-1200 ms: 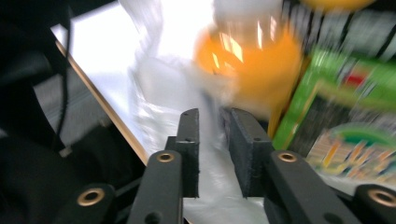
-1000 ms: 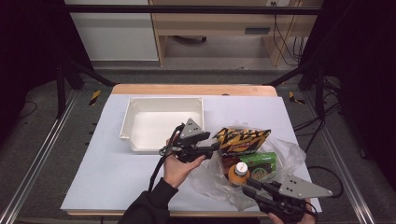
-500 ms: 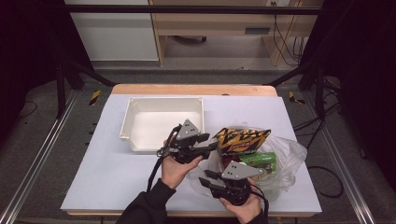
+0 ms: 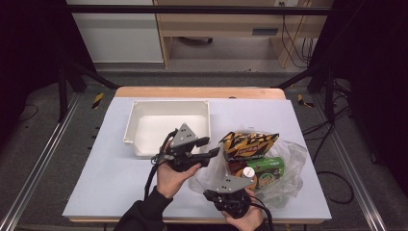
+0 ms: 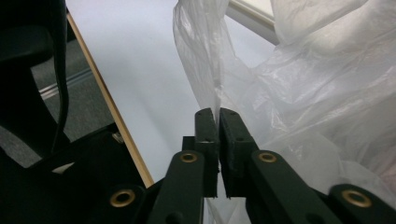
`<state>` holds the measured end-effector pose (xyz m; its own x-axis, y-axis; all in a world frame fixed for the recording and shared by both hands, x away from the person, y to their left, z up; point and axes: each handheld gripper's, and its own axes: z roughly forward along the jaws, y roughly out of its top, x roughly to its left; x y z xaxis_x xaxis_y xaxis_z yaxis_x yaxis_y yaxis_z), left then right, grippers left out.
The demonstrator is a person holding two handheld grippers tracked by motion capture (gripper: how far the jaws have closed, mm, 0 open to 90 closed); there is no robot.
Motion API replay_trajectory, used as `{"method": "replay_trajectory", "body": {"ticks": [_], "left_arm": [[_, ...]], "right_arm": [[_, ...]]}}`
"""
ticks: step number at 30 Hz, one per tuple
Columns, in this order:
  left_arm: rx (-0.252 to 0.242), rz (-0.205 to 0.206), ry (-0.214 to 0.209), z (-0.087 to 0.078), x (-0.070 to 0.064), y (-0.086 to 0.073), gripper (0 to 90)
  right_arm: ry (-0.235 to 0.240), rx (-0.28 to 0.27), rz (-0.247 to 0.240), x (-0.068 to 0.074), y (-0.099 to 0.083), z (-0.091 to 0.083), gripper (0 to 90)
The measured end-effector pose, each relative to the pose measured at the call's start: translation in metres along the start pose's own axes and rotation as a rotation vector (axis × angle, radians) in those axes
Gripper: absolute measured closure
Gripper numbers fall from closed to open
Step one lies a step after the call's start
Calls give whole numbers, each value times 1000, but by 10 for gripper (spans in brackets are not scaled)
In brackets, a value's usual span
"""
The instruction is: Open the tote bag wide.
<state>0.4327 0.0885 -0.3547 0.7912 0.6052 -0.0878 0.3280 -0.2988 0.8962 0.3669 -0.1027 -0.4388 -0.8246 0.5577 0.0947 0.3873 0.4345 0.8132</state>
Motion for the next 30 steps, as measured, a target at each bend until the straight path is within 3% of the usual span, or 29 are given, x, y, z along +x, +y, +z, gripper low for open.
{"method": "replay_trajectory", "body": {"ticks": [5,7,12,18,21,24,27,30], "left_arm": [[83,1,27,-7,3,-49,673],[88,-24,17,-5,4,-63,741],[120,-42,1,11,2,-81,862],[177,-30,19,32,1,-95,890],[197,-36,19,39,2,-102,892],[213,-30,17,43,1,-107,893],[214,-28,17,45,1,-108,894],[218,-21,16,46,0,-109,895]], "right_arm": [[19,-44,9,0,-2,-14,818],[20,-51,12,0,-3,-18,798],[30,-97,22,1,-1,-32,696],[-15,-250,49,-9,12,-78,612],[-81,-317,71,-21,14,-105,589],[-191,-356,113,-38,9,-128,581],[-336,-354,148,-57,-1,-146,576],[-463,-293,180,-76,-17,-154,514]]}}
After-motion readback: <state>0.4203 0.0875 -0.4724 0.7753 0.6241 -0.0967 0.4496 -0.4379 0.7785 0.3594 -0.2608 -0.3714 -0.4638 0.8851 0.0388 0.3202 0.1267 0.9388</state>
